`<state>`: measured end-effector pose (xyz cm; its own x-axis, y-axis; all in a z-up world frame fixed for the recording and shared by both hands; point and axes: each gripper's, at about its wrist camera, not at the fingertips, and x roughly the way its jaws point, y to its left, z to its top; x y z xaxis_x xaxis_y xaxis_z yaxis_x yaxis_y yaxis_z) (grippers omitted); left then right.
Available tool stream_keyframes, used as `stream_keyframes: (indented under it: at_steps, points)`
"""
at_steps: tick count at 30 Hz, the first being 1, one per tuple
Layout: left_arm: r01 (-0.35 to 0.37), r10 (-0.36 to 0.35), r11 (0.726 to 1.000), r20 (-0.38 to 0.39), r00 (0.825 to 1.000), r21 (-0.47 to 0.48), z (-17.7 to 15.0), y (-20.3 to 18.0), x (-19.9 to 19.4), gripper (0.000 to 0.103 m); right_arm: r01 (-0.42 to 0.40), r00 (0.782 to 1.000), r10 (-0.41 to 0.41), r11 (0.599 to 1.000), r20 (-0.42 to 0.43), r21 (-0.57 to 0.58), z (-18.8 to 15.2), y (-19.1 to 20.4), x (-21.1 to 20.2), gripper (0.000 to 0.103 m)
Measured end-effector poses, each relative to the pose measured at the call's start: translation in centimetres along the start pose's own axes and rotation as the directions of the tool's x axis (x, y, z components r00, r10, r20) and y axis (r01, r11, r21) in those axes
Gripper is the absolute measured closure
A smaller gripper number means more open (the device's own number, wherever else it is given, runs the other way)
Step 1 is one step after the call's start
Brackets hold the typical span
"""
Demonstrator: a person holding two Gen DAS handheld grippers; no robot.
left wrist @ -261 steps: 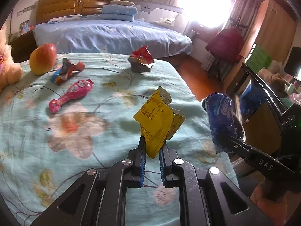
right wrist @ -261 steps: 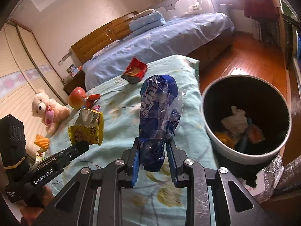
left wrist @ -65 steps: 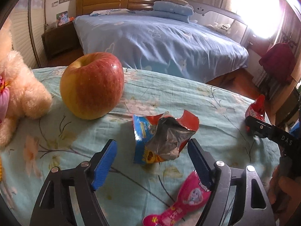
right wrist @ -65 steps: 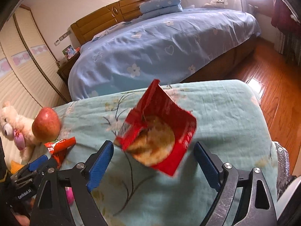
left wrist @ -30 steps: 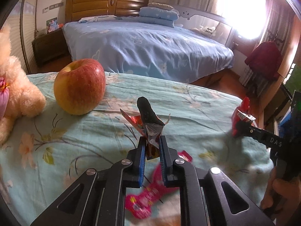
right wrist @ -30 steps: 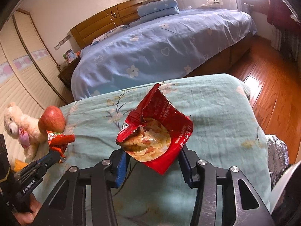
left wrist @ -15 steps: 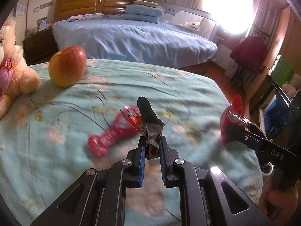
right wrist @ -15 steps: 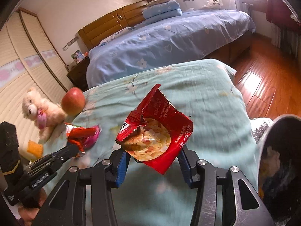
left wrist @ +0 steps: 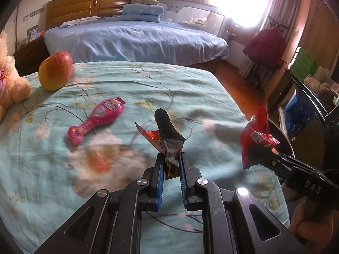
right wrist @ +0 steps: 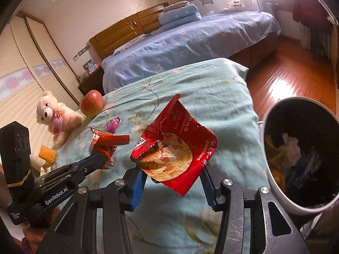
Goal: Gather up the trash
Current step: 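Carry the red-and-silver wrapper and red chip bag over the trash bin with both grippers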
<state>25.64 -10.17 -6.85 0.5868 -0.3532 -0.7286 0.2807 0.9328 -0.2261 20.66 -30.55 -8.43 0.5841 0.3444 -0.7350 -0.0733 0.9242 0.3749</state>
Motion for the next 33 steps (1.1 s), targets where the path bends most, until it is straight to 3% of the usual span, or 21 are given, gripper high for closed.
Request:
stream_keyframes:
  at_steps: [33]
  points:
    - [0.071,-0.067,0.981,-0.029,0.997,0.183,-0.5,-10.2,0.7,0.090,0.092,0.992,-0.100,0.990,0.082,0.106,-2.2,-7.2,-6.8,0.054]
